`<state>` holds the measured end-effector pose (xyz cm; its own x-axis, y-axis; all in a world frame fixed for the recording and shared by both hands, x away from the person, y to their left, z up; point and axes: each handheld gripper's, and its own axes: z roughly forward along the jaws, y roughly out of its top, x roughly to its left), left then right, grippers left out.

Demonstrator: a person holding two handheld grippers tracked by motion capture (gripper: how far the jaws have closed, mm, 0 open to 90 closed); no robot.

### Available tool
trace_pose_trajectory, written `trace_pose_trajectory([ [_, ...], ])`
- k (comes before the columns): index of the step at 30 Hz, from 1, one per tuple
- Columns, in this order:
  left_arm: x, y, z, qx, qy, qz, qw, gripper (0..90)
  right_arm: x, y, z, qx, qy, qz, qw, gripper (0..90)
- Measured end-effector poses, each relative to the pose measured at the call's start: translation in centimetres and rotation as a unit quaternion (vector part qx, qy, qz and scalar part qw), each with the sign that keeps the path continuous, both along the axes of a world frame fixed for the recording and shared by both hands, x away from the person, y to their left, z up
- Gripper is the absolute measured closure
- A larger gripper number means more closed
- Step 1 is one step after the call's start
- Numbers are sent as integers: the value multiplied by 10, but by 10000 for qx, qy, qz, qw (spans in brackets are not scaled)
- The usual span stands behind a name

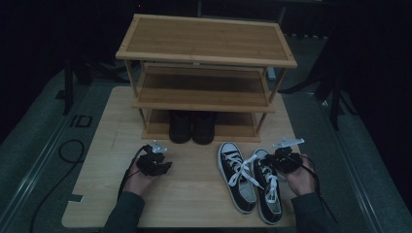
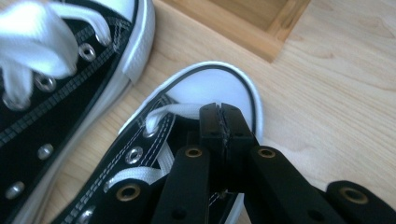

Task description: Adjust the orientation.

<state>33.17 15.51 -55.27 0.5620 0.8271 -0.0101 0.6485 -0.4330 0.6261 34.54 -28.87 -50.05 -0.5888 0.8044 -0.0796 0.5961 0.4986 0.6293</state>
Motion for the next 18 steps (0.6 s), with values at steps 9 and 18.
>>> trace_pose_trajectory([
  [9,0,1,0,-9,7,-19,10000,593,10,16,3,57,-61,145,9999,898],
  [18,0,1,0,-10,6,-17,10000,593,29,25,11,46,-196,111,9997,898],
])
